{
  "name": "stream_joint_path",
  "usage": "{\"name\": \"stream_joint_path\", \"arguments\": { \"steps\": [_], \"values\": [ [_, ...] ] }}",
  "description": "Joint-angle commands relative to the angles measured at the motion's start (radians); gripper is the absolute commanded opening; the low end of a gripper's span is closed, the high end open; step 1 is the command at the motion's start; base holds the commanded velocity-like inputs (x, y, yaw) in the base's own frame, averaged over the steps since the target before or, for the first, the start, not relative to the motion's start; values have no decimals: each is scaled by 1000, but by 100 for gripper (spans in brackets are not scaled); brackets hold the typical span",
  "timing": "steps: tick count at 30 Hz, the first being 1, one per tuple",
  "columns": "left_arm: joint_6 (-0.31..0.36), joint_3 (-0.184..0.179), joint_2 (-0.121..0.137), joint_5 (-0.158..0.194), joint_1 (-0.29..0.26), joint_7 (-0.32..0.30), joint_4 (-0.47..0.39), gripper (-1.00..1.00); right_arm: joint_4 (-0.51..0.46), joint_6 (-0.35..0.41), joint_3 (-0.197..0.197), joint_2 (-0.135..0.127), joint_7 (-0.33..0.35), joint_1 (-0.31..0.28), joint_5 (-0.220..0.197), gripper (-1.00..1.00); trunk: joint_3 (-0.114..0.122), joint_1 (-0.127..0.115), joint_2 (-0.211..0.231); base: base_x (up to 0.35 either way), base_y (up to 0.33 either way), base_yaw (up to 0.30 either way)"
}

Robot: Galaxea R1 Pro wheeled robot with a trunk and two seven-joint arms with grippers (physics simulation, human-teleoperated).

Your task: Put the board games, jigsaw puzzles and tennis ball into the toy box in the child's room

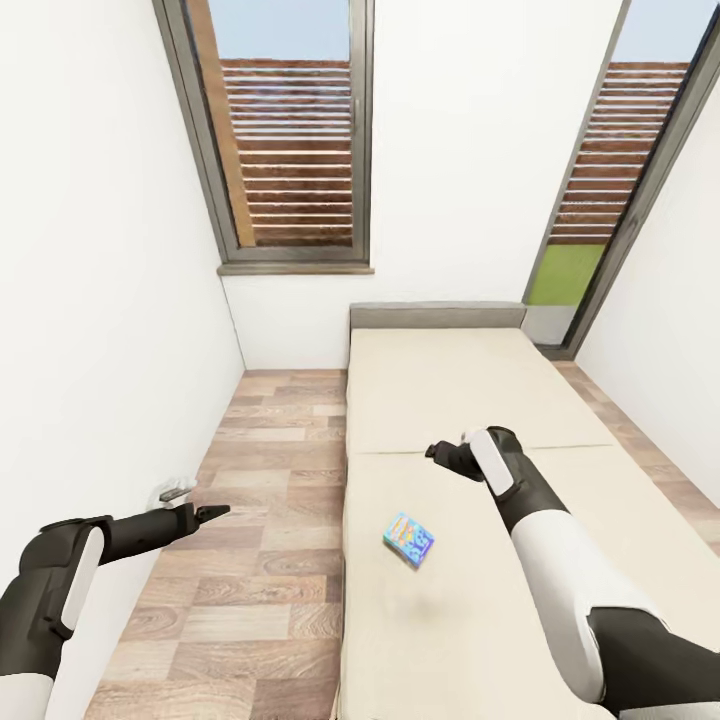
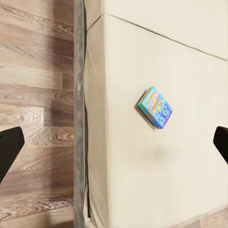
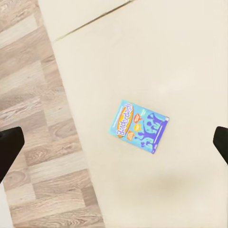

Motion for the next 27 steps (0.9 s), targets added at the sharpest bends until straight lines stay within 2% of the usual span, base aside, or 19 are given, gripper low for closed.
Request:
{"name": "stream_joint_path", "arguments": {
  "steps": [1,3,8,14,20,27],
  "values": [
    [8,1,0,8,-1,2,0,100,1,2,5,1,-10,-8,-11,100,-4,1,-2,0,0,-11],
    [8,1,0,8,-1,2,0,100,12,1,26,2,-12,-32,-11,100,-7,1,-2,0,0,-7],
    [8,2,0,8,-1,2,0,100,58,-1,48,4,-21,-83,-12,100,-15,1,-2,0,0,-3],
    [8,3,0,8,-1,2,0,100,151,-2,59,31,-34,-170,-9,100,-25,1,-2,0,0,0],
    [8,3,0,8,-1,1,0,100,179,-3,61,42,-37,-200,-9,100,-35,1,-2,0,0,0],
    [8,4,2,8,-1,2,0,100,185,-4,62,49,-38,-205,-8,100,-47,1,-2,0,0,0]
  ]
}}
